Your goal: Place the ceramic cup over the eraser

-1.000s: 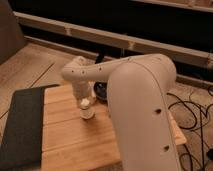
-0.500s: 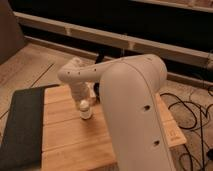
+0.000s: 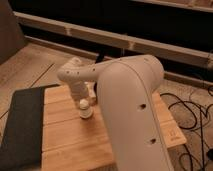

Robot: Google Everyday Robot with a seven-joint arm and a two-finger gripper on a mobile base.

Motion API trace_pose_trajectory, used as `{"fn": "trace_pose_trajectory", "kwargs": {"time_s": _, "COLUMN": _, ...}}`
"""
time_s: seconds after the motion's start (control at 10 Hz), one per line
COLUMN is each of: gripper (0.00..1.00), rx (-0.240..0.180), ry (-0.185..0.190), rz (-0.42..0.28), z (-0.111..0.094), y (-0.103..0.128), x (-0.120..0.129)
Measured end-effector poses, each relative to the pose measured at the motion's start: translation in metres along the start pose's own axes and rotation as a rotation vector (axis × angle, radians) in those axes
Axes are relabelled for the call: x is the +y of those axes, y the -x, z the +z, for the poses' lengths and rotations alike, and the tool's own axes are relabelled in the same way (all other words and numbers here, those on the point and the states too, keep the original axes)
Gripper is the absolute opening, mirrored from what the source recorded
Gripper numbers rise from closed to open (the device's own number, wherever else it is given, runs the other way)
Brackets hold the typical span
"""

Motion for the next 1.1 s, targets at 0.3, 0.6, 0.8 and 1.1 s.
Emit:
{"fn": "trace_pose_trajectory", "kwargs": {"time_s": 0.3, "gripper": 0.79, "rx": -0.001, "ry": 0.007, "rz": 0.004, "z": -0.0009, "y": 0.0002, "x": -0.0004}}
{"fn": "trace_pose_trajectory", "kwargs": {"time_s": 0.6, "gripper": 0.79, "rx": -0.009, "ry": 0.015, "rz": 0.006, "z": -0.0027, "y": 0.0017, "x": 0.0006}}
{"fn": "trace_pose_trajectory", "kwargs": {"time_s": 0.8, "gripper": 0.79, "rx": -0.009, "ry": 0.015, "rz": 0.006, "z": -0.0027, "y": 0.0017, "x": 0.0008}}
{"fn": "trace_pose_trajectory", "kwargs": {"time_s": 1.1, "gripper": 0.79, "rx": -0.009, "ry": 0.015, "rz": 0.006, "z": -0.0027, "y": 0.0017, "x": 0.0007}}
